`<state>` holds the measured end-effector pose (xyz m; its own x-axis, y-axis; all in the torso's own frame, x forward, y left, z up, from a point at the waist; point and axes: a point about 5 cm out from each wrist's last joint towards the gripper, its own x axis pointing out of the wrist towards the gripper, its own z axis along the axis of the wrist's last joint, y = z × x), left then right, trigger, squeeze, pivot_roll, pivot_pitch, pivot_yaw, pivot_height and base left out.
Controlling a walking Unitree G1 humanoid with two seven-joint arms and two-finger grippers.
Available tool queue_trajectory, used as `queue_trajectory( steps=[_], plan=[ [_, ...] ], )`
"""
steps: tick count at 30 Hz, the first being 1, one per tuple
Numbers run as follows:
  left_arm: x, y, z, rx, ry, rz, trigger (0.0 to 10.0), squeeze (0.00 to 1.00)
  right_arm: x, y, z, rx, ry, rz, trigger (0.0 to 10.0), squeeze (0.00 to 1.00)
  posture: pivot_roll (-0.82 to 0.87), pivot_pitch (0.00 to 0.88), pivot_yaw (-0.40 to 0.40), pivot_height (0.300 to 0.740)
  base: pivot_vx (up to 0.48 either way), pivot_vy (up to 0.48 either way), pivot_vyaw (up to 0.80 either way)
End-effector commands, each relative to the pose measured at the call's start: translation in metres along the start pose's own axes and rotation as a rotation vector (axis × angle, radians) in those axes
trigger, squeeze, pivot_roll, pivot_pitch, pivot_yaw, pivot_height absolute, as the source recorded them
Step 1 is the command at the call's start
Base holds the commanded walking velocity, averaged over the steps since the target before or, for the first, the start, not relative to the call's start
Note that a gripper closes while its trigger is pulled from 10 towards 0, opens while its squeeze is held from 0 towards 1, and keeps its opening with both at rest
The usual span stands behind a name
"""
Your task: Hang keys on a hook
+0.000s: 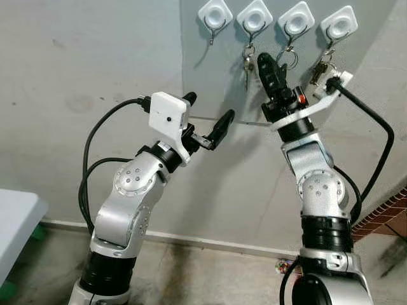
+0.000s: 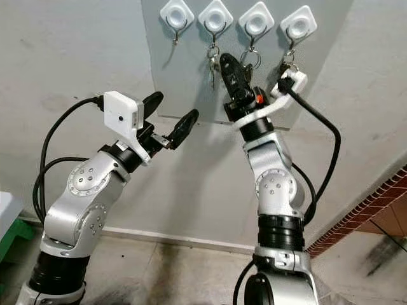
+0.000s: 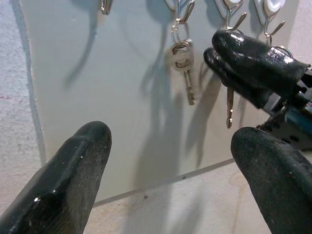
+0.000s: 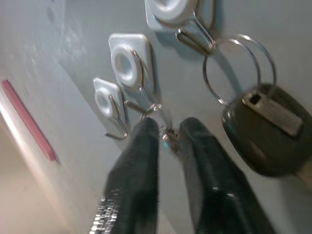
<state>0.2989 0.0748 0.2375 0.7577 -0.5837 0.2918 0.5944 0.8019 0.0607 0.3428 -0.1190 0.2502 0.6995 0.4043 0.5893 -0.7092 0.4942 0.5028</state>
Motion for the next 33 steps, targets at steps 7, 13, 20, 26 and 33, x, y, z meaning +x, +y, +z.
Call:
queue_trajectory(
  steps=[7,13,20,26,33],
  plan=[
    [-0.005,0.003,-0.001,-0.008,0.009,0.024,10.0,0.0,-0.008,0.004,-0.01,-0.052,0.067,0.008,10.0,1.0,0.01,0.12,0.0,0.74,0.0,0.0,0.0],
    [-0.015,0.011,-0.025,-0.064,0.073,0.093,10.0,0.0,-0.036,-0.017,-0.031,-0.176,0.139,-0.151,10.0,0.0,0.0,0.117,-0.003,0.74,0.0,0.0,0.0],
    [-0.034,0.02,-0.071,-0.127,0.185,0.205,10.0,0.0,-0.086,-0.047,-0.059,-0.304,0.267,-0.38,10.0,0.0,-0.01,0.103,0.002,0.74,0.0,0.0,0.0],
    [-0.064,0.033,-0.127,-0.14,0.342,0.349,10.0,0.0,-0.137,-0.073,-0.075,-0.427,0.374,-0.576,10.0,0.0,-0.02,0.093,0.012,0.74,0.0,0.0,0.0],
    [-0.086,0.043,-0.154,-0.164,0.404,0.444,10.0,0.0,-0.17,-0.083,-0.077,-0.512,0.406,-0.696,10.0,0.0,-0.03,0.072,0.02,0.74,0.0,0.0,0.0]
  ],
)
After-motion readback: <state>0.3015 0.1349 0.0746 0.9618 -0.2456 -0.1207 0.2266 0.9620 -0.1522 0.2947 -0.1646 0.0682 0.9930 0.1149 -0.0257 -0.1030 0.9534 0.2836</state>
